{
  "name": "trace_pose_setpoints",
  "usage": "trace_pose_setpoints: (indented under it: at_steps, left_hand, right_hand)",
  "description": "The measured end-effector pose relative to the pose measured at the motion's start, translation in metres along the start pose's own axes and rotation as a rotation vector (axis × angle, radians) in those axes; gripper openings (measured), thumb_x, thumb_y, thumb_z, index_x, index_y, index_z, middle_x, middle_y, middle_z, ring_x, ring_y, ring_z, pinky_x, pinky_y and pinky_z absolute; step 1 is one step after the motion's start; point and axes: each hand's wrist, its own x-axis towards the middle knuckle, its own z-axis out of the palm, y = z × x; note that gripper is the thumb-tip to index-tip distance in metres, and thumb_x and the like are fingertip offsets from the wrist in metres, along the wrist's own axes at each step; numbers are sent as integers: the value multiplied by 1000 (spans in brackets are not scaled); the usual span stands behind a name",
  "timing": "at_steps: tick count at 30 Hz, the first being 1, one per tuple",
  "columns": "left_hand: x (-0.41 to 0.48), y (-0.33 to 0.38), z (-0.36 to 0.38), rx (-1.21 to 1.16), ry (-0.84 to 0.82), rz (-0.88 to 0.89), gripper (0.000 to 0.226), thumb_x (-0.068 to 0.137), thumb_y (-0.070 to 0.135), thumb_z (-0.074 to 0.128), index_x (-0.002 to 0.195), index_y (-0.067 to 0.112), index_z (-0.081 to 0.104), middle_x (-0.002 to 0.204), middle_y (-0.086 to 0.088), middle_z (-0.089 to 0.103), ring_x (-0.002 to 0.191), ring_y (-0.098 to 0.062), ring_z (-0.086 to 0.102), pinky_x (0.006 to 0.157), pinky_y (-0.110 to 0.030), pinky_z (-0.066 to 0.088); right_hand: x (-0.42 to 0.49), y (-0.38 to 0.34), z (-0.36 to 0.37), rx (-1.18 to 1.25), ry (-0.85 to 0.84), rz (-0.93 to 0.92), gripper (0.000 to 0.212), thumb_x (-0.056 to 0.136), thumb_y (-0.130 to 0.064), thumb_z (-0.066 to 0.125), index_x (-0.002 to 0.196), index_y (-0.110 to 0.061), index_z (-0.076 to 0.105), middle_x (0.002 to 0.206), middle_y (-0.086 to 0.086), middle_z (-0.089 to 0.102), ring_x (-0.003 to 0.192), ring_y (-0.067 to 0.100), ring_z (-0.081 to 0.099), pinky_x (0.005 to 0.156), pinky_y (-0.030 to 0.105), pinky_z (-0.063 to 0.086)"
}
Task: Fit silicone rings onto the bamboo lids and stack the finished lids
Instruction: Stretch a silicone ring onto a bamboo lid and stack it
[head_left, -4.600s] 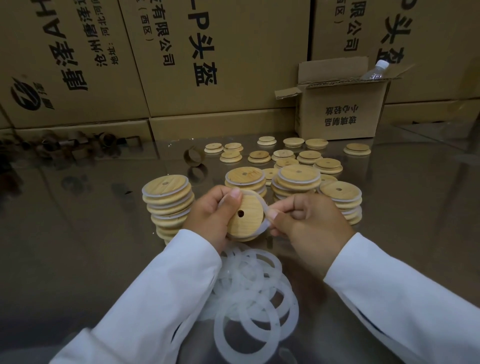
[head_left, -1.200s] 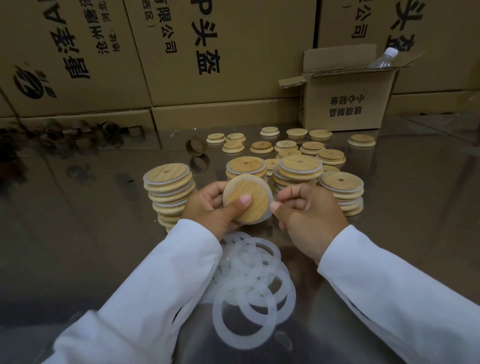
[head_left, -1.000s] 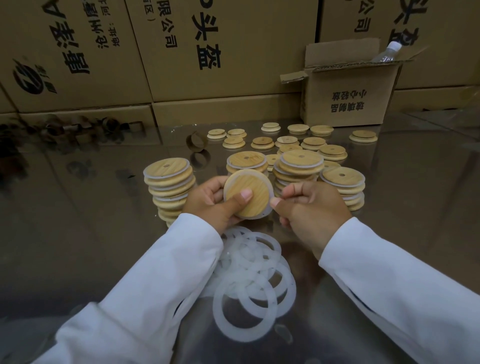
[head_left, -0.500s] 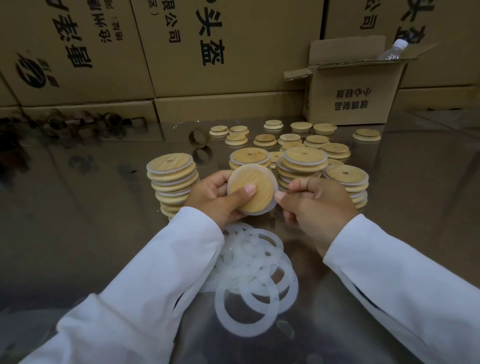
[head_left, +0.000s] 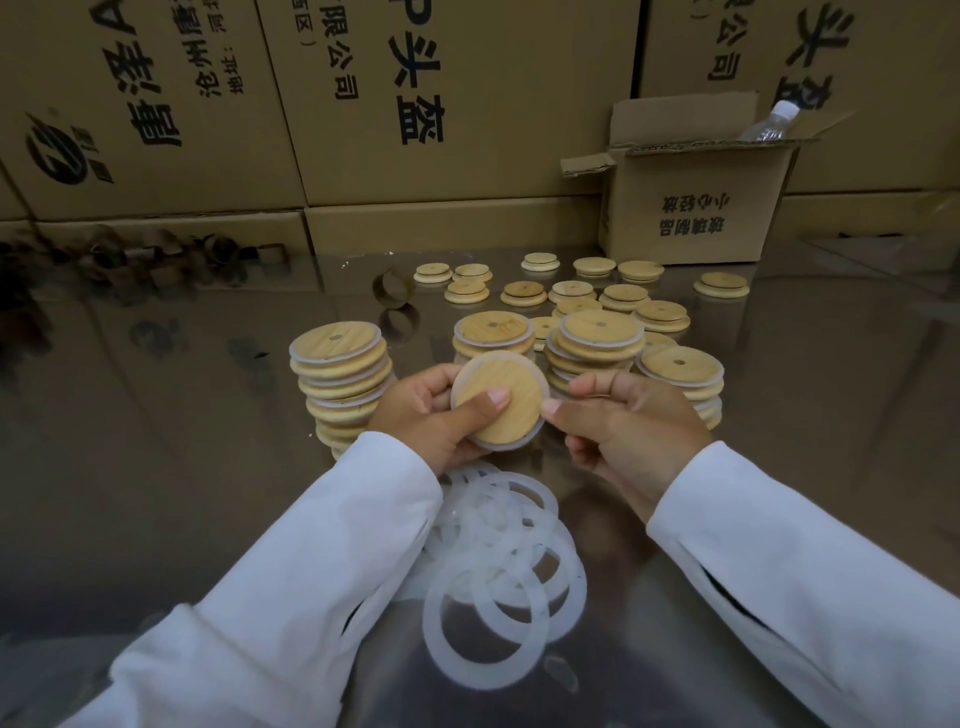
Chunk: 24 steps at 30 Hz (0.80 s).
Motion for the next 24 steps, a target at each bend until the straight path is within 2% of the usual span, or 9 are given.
trace_pose_setpoints:
  at_steps: [2,5,7,11,15,17,20,22,24]
  left_hand:
    - [-1,1,1,-15,-4,-8,13,77,5,64,87,12,64,74,-4,73,71,-17,70,59,-28,58]
    - [-3,3,3,-26,-48,-12,22,67,9,68,88,10,65,74,-6,72,70,-18,70,57,-28,57]
    - [-5,3,6,-35,-77,-16,28,58,12,68,86,10,66,72,-8,72,67,-19,69,58,-30,58]
    - [-7,5,8,-75,-107,-27,33,57,17,69,89,10,66,77,-8,73,71,-20,70,56,-27,56]
    - [-7,10,6,-11,-39,-23,25,71,25,64,95,17,65,85,-2,74,77,-17,71,59,-23,56]
    - [-6,11,7,4,-2,-37,11,82,19,60,91,16,65,79,1,74,72,-14,71,59,-24,57]
    - [-7,11,9,30,17,-46,9,87,15,56,88,15,65,69,2,72,64,-13,69,58,-23,57]
    - [-8,12,10,33,21,-47,10,88,14,56,88,14,65,66,2,71,62,-12,69,57,-23,57]
    - [-8,12,9,30,26,-49,10,88,13,55,88,13,65,64,2,70,60,-12,68,56,-23,56]
  right_hand:
    - [0,0,0,-84,23,-96,20,75,-17,74,84,-19,56,67,1,64,44,3,56,49,18,46]
    - [-2,1,-1,-299,28,-284,19,75,-35,69,89,-27,59,80,2,67,70,8,63,67,21,49]
    - [-4,2,-1,-387,-6,-366,8,78,-34,67,80,-27,64,76,0,67,69,7,61,68,22,49]
    - [-1,-3,-6,-420,-3,-470,7,81,-27,66,75,-24,65,74,-2,66,65,4,57,64,17,48]
    - [7,-18,-23,-208,262,-525,7,85,-27,62,78,-27,63,78,-6,66,72,3,61,64,13,49]
    - [14,-25,-33,-43,496,-510,9,86,-25,62,79,-20,64,71,-3,64,60,0,59,55,7,45]
    - [22,-28,-49,60,755,-438,16,87,-26,62,87,-10,63,62,-4,56,46,-3,53,45,2,37]
    - [27,-26,-61,52,833,-341,16,87,-26,61,90,-10,62,61,-5,53,49,2,52,43,5,36]
    - [31,-24,-69,23,830,-194,17,87,-26,60,90,-9,62,67,2,57,58,14,53,53,17,38]
